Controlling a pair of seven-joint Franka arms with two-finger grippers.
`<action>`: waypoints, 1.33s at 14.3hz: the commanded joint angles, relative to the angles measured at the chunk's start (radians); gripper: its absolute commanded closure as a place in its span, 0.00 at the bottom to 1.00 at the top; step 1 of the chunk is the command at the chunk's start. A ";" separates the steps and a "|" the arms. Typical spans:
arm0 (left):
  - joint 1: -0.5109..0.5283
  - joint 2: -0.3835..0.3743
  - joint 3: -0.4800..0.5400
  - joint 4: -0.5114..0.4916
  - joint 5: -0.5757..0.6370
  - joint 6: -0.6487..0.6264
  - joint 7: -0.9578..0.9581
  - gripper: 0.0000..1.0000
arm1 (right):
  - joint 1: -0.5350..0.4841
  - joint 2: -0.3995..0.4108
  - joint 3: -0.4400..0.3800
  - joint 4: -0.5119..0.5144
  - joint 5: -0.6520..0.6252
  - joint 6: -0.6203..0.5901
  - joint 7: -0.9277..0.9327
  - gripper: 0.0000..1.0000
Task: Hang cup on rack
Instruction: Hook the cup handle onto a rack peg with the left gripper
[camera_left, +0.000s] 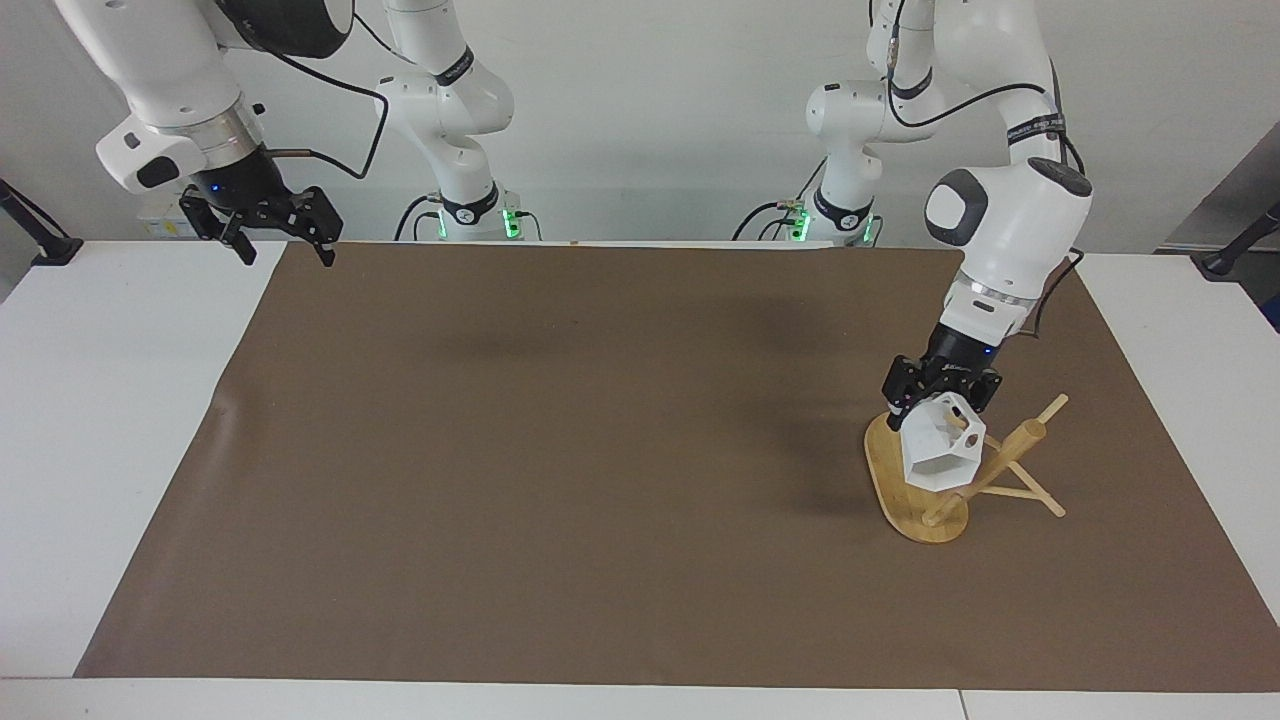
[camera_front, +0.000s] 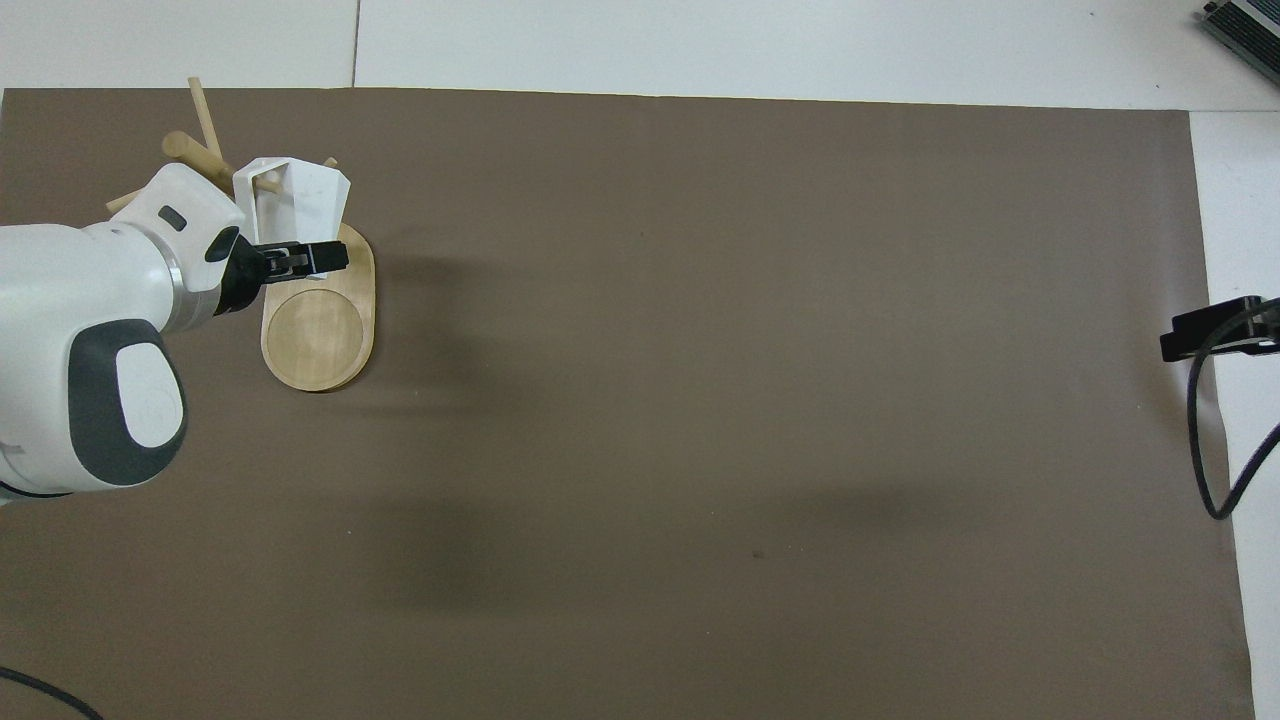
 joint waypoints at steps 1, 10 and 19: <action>0.029 0.007 -0.009 -0.006 0.009 -0.016 -0.021 1.00 | -0.004 -0.011 0.001 -0.006 0.016 -0.012 -0.007 0.00; 0.024 0.010 -0.006 -0.006 -0.134 -0.037 -0.032 0.50 | -0.004 -0.011 0.001 -0.006 0.016 -0.012 -0.007 0.00; 0.033 0.002 -0.003 0.069 -0.038 -0.161 -0.022 0.00 | -0.004 -0.011 0.001 -0.006 0.017 -0.012 -0.009 0.00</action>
